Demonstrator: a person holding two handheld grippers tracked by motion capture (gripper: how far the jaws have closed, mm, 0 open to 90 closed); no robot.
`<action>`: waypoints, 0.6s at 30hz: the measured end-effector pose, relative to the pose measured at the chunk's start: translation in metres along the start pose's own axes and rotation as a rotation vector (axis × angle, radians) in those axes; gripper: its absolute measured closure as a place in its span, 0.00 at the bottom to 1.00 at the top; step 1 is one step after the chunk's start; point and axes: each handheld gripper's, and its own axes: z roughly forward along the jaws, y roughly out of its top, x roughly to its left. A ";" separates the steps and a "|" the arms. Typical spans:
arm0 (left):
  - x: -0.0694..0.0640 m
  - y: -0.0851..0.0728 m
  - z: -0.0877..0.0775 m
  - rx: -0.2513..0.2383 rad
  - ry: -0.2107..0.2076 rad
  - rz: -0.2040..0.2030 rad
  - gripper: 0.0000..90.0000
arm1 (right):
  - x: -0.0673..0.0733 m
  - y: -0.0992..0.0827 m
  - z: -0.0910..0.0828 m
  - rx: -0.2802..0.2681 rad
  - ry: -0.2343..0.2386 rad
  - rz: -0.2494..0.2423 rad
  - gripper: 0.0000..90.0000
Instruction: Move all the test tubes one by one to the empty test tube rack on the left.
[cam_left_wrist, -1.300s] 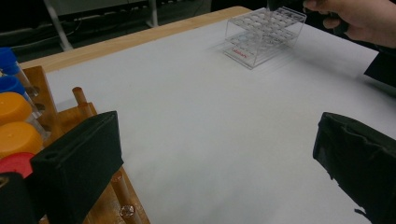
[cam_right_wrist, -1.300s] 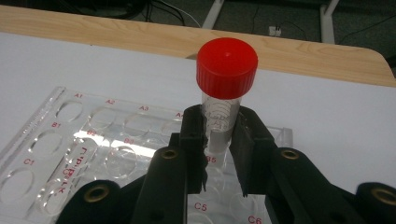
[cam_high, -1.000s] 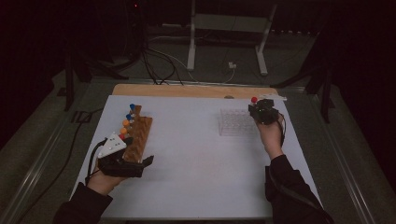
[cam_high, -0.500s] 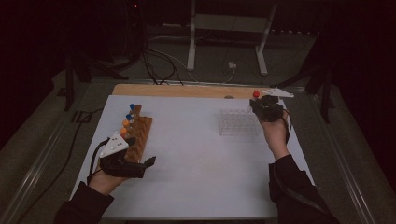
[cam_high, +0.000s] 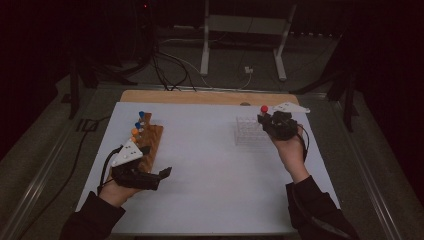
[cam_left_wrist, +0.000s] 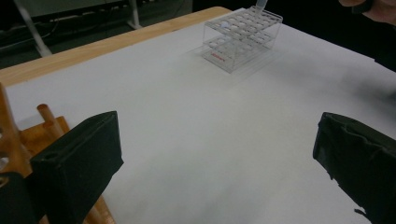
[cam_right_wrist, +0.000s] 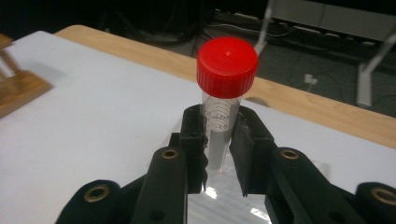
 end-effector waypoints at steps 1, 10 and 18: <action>0.000 0.001 0.001 -0.001 0.003 0.000 0.02 | 0.004 -0.001 -0.001 0.004 0.011 -0.010 0.83; -0.007 0.011 0.011 -0.003 -0.037 0.018 0.02 | 0.036 -0.014 -0.010 0.016 0.102 -0.080 0.83; -0.017 0.024 0.024 -0.009 -0.086 0.048 0.03 | 0.067 -0.029 -0.015 0.028 0.190 -0.122 0.83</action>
